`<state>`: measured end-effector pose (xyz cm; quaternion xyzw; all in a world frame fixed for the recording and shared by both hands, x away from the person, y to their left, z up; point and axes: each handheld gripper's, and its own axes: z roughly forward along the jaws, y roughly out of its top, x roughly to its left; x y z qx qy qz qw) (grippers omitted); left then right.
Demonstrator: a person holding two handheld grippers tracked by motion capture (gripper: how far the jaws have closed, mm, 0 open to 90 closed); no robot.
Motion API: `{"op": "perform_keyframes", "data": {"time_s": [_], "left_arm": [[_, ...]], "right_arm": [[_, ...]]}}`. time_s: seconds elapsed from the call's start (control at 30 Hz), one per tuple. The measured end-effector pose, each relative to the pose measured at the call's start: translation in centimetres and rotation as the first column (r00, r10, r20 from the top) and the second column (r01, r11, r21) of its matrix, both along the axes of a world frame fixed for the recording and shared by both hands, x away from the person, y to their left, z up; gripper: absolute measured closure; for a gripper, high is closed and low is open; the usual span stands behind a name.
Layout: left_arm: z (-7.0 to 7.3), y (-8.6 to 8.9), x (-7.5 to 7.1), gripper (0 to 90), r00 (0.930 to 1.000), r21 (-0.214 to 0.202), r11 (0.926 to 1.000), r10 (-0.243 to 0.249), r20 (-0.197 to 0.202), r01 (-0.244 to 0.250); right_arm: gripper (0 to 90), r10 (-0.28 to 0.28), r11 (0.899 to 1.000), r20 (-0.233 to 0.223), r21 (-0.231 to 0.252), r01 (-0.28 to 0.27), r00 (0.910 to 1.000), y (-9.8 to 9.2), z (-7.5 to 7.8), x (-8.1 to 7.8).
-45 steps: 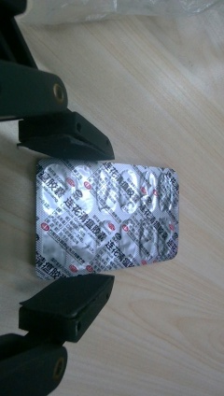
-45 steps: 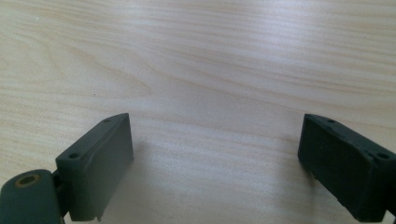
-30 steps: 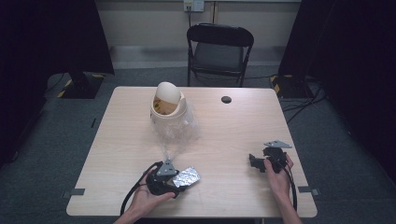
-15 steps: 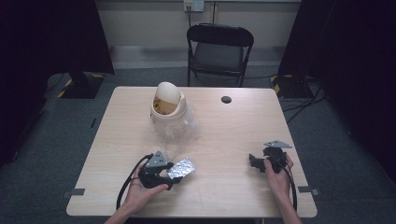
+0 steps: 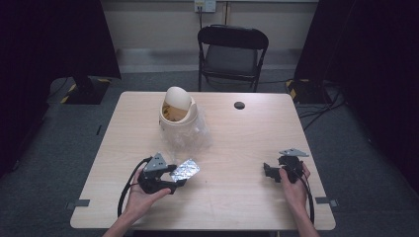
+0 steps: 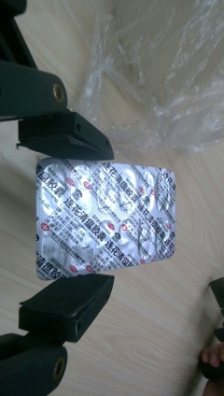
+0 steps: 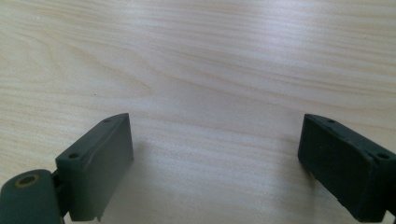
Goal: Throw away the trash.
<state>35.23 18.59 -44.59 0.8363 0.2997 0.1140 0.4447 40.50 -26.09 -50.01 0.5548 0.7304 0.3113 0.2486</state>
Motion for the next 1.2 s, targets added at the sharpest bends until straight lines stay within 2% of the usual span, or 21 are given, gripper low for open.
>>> {"op": "perform_keyframes", "data": {"time_s": [0.07,0.13,0.2,0.3,0.37,0.53,0.67,0.8,0.87,1.0,1.13,1.2], "left_arm": [[0.2,0.3,0.1,34.3,1.0,-0.008,0.9999,0.006,-0.001,-0.006],[0.6,0.5,0.3,34.3,0.9999,0.002,0.9999,0.013,0.008,-0.013],[1.0,0.8,0.4,34.2,0.9996,-0.009,0.9998,0.019,0.02,-0.019],[1.5,1.1,0.7,34.2,0.9993,0.021,0.9995,0.023,0.031,-0.023],[1.9,1.7,1.0,34.2,0.9988,0.02,0.9993,0.031,0.038,-0.032],[2.7,2.9,1.6,34.3,0.9976,-0.018,0.9984,0.055,0.043,-0.054],[2.9,3.4,2.0,34.3,0.9975,-0.024,0.998,0.06,0.038,-0.059],[3.7,4.5,3.0,34.2,0.9955,-0.064,0.9942,0.089,0.032,-0.087],[3.9,4.7,3.2,34.2,0.9953,-0.065,0.994,0.09,0.036,-0.088],[5.3,5.2,4.0,34.3,0.9919,-0.076,0.9917,0.109,0.065,-0.104],[6.4,5.3,4.6,34.3,0.9915,-0.075,0.9918,0.108,0.072,-0.103],[7.2,5.5,5.2,34.3,0.9911,-0.098,0.9899,0.11,0.075,-0.102]], "right_arm": [[9.4,0.0,1.0,-0.002,0.001,0.0,1.0,0.0,0.0,0.0],[9.4,0.0,1.0,-0.002,0.001,0.0,1.0,0.0,0.0,0.0],[9.3,0.0,1.0,-0.003,0.002,0.0,1.0,0.0,0.0,0.0],[9.2,0.0,1.0,-0.003,0.002,0.0,1.0,0.0,0.0,0.0],[9.2,-0.001,1.0,-0.003,0.003,0.001,1.0,0.0,0.0,0.1],[9.2,0.001,1.0,-0.003,0.003,-0.001,1.0,0.0,0.0,0.1],[9.2,0.0,1.0,-0.003,0.003,0.0,1.0,0.0,0.0,0.1],[9.2,0.001,1.0,-0.003,0.003,-0.001,1.0,0.0,0.0,0.1],[9.2,0.0,1.0,-0.003,0.003,0.0,1.0,0.0,0.0,0.1],[9.2,0.0,1.0,-0.003,0.003,0.0,1.0,0.0,0.0,0.1],[9.2,0.0,1.0,-0.003,0.003,0.0,1.0,0.0,0.0,0.1],[9.2,0.0,1.0,-0.003,0.003,0.0,1.0,0.0,0.0,0.1]]}}
